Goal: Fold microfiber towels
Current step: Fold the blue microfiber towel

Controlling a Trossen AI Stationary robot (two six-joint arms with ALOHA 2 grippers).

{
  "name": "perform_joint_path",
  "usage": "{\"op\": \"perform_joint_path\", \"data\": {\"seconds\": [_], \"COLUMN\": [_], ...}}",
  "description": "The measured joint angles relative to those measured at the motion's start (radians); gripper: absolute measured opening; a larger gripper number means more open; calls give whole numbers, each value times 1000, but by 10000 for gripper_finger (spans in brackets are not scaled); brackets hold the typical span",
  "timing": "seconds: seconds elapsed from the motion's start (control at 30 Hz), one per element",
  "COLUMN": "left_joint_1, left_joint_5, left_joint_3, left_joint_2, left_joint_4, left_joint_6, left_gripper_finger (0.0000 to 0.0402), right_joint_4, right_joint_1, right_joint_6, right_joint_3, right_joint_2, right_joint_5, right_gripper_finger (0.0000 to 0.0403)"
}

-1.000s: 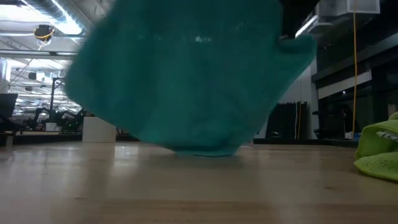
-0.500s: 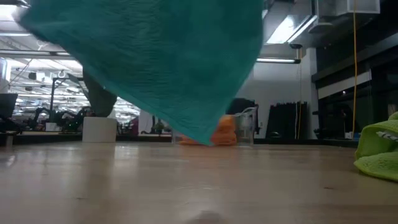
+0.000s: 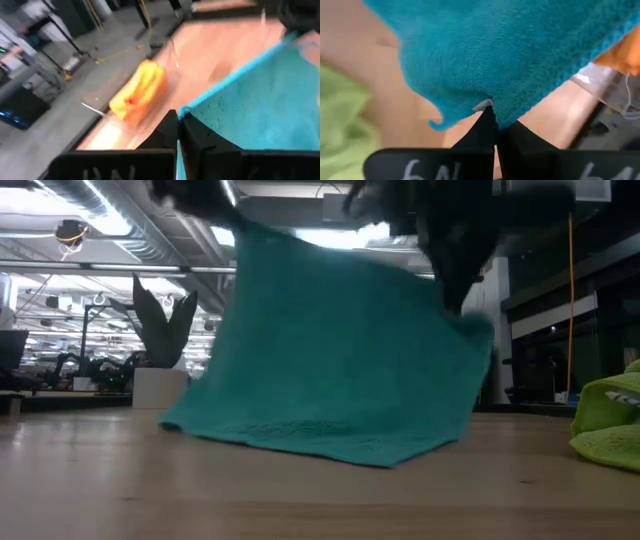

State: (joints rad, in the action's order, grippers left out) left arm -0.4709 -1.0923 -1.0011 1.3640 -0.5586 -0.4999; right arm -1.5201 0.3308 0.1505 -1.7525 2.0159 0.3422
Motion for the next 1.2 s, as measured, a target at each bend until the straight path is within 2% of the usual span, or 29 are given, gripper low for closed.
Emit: {"op": "perform_joint_path", "data": {"seconds": [0.1,0.17,0.33,0.4,0.6,0.73,0.83,1.03,1.2], "left_joint_1": [70,105,173,183,180,175,176,176,176], "left_joint_5": [75,84,131,162,252,322,393,471,486], "left_joint_3": [44,61,100,111,115,115,116,116,116], "left_joint_2": [14,22,25,25,25,25,25,25,25], "left_joint_4": [40,66,69,58,-3,-58,-96,-113,-113], "left_joint_6": [59,88,115,117,117,116,110,109,55], "left_gripper_finger": [0,0,0,0,0,0,0,0,15], "right_joint_4": [50,74,82,115,303,445,537,658,678], "right_joint_1": [-12,-17,-22,-17,4,27,42,76,91], "right_joint_6": [-1,-3,27,27,25,23,24,33,87], "right_joint_3": [69,96,96,88,84,88,88,88,89], "right_joint_2": [0,0,0,0,0,1,1,1,1], "right_joint_5": [53,66,76,40,-167,-241,-269,-271,-273], "right_gripper_finger": [4,5,5,5,5,5,5,5,20]}}
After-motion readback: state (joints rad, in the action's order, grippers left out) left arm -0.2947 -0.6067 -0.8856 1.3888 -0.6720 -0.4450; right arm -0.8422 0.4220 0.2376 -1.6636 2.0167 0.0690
